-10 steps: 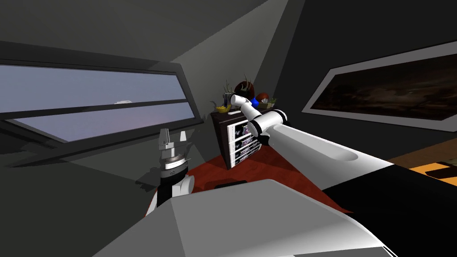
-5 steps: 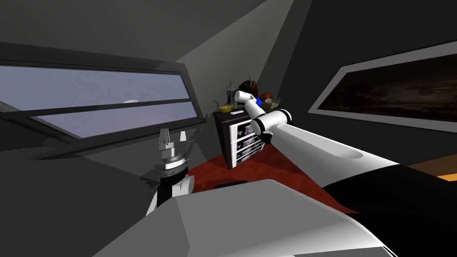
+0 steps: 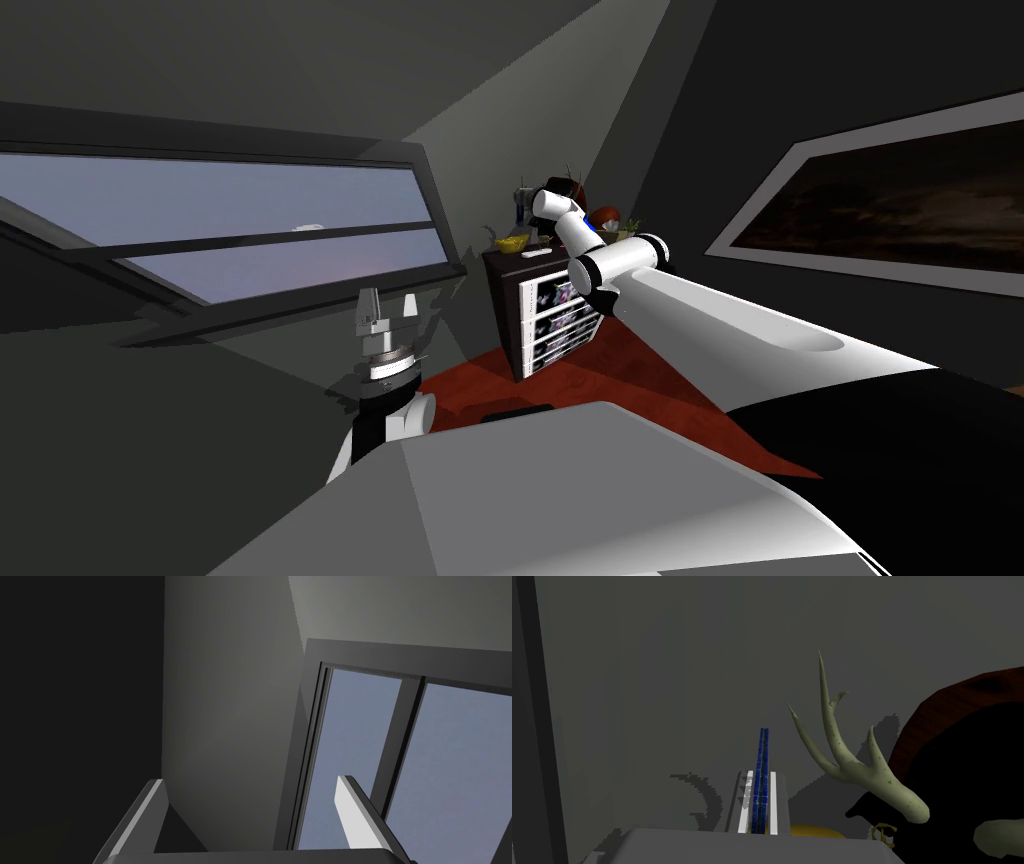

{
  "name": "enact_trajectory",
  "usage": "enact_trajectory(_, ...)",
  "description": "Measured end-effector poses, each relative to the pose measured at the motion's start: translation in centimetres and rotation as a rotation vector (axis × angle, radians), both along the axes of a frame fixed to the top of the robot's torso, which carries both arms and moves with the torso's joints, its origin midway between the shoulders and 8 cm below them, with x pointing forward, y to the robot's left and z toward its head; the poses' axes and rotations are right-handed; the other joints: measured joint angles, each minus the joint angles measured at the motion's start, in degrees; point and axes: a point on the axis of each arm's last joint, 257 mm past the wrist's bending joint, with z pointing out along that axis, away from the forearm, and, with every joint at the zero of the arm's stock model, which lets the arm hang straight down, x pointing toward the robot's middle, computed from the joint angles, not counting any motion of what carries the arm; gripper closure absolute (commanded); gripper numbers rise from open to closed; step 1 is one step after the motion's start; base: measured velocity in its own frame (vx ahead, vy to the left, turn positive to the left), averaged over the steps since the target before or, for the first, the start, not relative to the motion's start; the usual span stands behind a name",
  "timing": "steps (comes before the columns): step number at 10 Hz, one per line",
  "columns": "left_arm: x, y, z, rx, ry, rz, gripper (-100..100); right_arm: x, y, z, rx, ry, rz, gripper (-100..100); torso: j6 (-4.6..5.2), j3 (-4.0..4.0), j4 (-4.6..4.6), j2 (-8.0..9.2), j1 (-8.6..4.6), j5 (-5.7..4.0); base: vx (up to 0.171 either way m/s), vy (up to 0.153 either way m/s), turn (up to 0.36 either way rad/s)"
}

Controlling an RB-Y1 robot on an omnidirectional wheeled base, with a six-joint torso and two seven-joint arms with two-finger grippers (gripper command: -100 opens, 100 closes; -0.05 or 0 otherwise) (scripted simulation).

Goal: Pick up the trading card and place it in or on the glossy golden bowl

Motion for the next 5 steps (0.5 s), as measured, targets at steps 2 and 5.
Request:
enact_trajectory(2,0.0,0.0,0.0,0.0,0.0,0.0,0,0.0,-0.3,0.9,0.014,0.001,0.002,100,0.0,-0.04,-0.12,0.07,-0.02,-0.03,0.062,0.002,0.054)
enact_trajectory(5,0.0,0.0,0.0,0.0,0.0,0.0,0,-0.3,-1.1,1.8,0.035,0.035,0.012,100,-0.06,-0.49,-0.32,-0.69,-0.14,-0.06,0.216,-0.032,0.035)
